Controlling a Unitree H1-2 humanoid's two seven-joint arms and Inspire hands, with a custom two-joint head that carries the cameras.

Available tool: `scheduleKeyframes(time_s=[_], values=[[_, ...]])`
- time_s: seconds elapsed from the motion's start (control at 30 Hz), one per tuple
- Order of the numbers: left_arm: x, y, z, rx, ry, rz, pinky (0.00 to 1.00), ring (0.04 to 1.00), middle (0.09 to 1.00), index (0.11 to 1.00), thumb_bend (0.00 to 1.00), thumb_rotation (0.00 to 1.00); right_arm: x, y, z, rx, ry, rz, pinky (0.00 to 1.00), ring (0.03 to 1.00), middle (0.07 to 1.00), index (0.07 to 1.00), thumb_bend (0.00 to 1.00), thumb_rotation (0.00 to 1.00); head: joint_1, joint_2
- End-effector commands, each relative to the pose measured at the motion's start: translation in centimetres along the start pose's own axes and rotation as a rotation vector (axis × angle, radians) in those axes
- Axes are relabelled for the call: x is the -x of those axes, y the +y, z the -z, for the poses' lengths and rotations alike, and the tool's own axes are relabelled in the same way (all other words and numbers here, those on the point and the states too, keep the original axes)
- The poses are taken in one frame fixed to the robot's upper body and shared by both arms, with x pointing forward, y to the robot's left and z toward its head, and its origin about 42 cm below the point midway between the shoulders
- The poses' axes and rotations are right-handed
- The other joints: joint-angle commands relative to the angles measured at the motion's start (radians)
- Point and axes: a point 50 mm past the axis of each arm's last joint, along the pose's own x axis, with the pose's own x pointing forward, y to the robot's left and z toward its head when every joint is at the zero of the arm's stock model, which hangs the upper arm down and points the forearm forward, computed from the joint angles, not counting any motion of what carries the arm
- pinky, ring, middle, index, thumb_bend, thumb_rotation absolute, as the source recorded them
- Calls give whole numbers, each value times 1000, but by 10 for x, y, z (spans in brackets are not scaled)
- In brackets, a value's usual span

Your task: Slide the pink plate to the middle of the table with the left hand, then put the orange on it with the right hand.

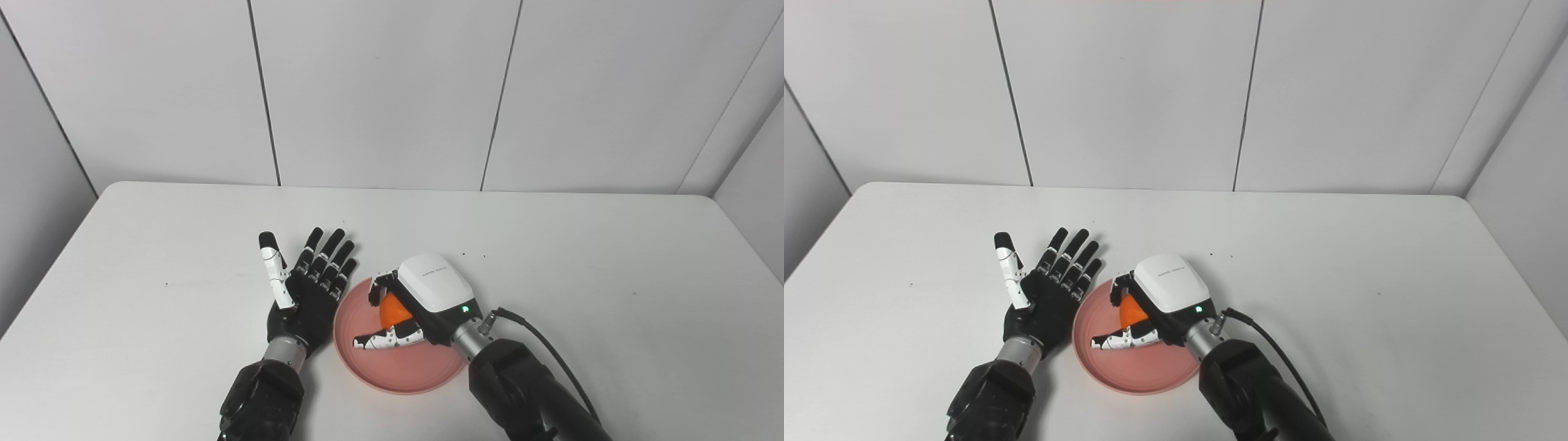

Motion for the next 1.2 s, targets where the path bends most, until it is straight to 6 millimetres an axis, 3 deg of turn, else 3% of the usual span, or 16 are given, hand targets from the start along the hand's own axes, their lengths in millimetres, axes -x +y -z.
scheduleKeyframes(time_s=[0.0, 0.1, 0.27, 0.47, 0.53, 0.73, 0.97, 1.17], values=[[12, 25, 35, 21, 131, -134, 1000, 958, 933, 964, 840, 908, -7, -17, -8, 22, -56, 72, 197, 263, 357, 418, 718, 687, 0, 0], [12, 24, 34, 20, 130, -142, 977, 938, 918, 951, 839, 903, -6, -17, -8, 37, -64, 75, 214, 284, 365, 420, 794, 755, -1, -1], [11, 24, 34, 13, 130, -140, 950, 923, 906, 946, 841, 897, -4, -18, -9, 60, -73, 72, 300, 377, 453, 522, 913, 904, 0, -2], [10, 23, 34, 11, 129, -145, 928, 911, 894, 953, 836, 897, -1, -23, -10, 66, -83, 84, 298, 372, 457, 581, 934, 957, -1, -3], [10, 23, 33, 5, 130, -143, 903, 913, 895, 951, 845, 896, 0, -25, -10, 65, -88, 93, 392, 457, 524, 600, 934, 990, -1, -3], [11, 23, 33, 7, 131, -142, 917, 918, 900, 948, 840, 901, 4, -32, -11, 46, -96, 120, 592, 607, 633, 640, 924, 1000, -2, -2], [11, 24, 32, 3, 132, -125, 997, 987, 957, 958, 844, 929, 4, -47, -11, 40, -111, 189, 609, 625, 655, 655, 914, 1000, -2, -1], [10, 24, 32, 17, 126, -123, 1000, 974, 947, 962, 840, 932, 6, -59, -12, 27, -125, 251, 607, 615, 641, 645, 904, 1000, -3, -1]])
